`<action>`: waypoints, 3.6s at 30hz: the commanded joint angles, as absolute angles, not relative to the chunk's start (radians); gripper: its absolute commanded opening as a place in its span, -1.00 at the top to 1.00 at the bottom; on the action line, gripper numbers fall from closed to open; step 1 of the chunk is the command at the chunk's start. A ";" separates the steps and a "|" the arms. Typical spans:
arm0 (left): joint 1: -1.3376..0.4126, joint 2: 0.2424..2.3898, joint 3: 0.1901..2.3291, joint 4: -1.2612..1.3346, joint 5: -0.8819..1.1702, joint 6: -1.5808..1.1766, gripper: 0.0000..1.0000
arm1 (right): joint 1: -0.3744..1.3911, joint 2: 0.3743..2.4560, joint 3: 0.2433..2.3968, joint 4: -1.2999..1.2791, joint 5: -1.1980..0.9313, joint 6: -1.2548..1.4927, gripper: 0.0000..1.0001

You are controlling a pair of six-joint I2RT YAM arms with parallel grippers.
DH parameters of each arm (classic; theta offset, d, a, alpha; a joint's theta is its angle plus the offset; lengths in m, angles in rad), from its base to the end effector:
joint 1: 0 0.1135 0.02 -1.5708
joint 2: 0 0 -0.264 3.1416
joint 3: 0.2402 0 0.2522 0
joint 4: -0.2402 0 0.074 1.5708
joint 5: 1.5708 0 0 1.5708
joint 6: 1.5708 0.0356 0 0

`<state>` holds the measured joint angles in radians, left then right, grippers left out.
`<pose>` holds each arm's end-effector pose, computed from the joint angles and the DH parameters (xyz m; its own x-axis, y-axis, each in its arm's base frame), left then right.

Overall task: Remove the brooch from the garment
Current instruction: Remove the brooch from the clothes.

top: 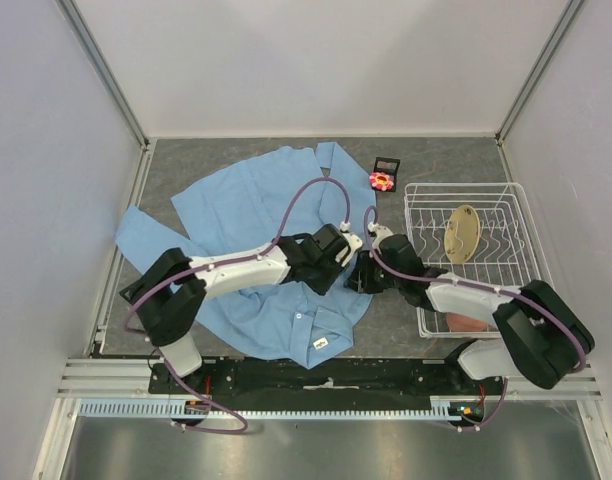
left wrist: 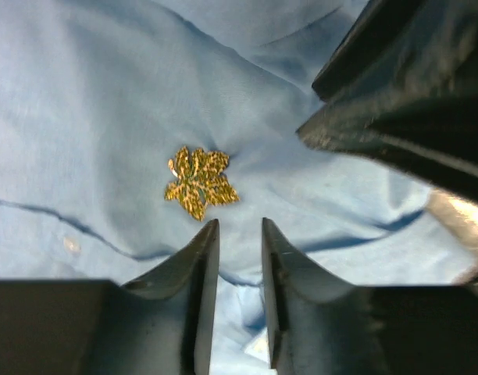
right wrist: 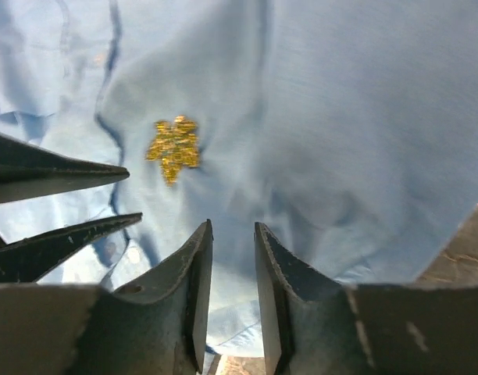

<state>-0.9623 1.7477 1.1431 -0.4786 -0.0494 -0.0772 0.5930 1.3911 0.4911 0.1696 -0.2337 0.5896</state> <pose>0.2035 -0.2890 0.1867 -0.5657 0.6772 -0.4705 0.7649 0.6441 0.0074 0.2052 0.1482 0.1462 -0.8417 0.0851 -0.5332 -0.2631 0.7977 0.5426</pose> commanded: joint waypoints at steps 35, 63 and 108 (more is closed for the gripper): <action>-0.611 0.686 0.690 -0.387 0.078 -0.765 -0.04 | 1.055 1.736 0.805 0.163 0.348 -0.213 0.09; -0.566 0.955 0.555 -0.129 0.278 -0.867 0.17 | 0.943 1.542 0.588 0.465 0.252 0.383 1.00; -0.492 1.848 1.199 -0.356 0.664 -0.298 0.10 | 0.746 1.634 0.477 0.831 -0.069 0.505 1.00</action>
<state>-0.4847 1.8221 1.1328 -0.3252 0.6617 -0.3931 0.7547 1.6188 0.4534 0.7567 -0.0460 0.4843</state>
